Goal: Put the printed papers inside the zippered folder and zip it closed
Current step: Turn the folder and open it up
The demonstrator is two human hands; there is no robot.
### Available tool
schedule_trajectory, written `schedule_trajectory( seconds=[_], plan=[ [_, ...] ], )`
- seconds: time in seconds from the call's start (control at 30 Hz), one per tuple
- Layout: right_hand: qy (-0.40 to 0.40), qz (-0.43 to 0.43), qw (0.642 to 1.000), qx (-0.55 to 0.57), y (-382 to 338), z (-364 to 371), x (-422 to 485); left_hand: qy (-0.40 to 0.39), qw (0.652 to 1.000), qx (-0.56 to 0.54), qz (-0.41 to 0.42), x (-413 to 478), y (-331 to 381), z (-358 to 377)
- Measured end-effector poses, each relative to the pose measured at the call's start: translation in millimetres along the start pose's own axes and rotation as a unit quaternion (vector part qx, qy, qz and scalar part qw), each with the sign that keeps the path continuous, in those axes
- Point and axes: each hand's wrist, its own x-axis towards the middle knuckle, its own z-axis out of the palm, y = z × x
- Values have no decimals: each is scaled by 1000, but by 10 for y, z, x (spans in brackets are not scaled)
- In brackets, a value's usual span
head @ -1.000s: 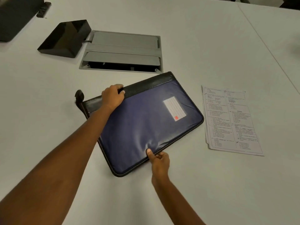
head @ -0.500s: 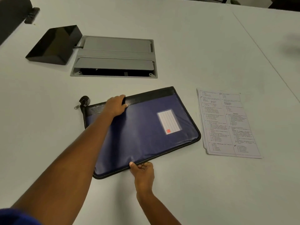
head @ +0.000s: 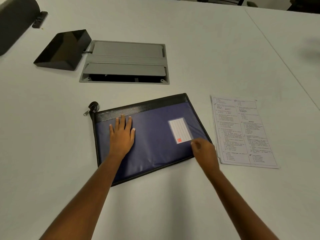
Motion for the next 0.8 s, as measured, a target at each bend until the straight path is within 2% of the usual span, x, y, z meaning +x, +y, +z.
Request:
schedule_trajectory(
  seconds=[0.1,0.27,0.4,0.57,0.8],
  plan=[
    [40,-29,995,-82,132,-29,234,11,999,-1,-33,-149,-45,72],
    [-71,-18,975,-209,278,118,416,42,994,-29,-101,-429,-66,128],
    [-69,-23,974,-213,322,175,383,70,988,-34,-134,-634,-88,155],
    [-69,-22,977,-202,296,142,354,65,976,-64,-196,-724,-123,164],
    [-75,2,974,-214,217,144,291,58,979,-115,-158,-620,-244,89]
  ],
)
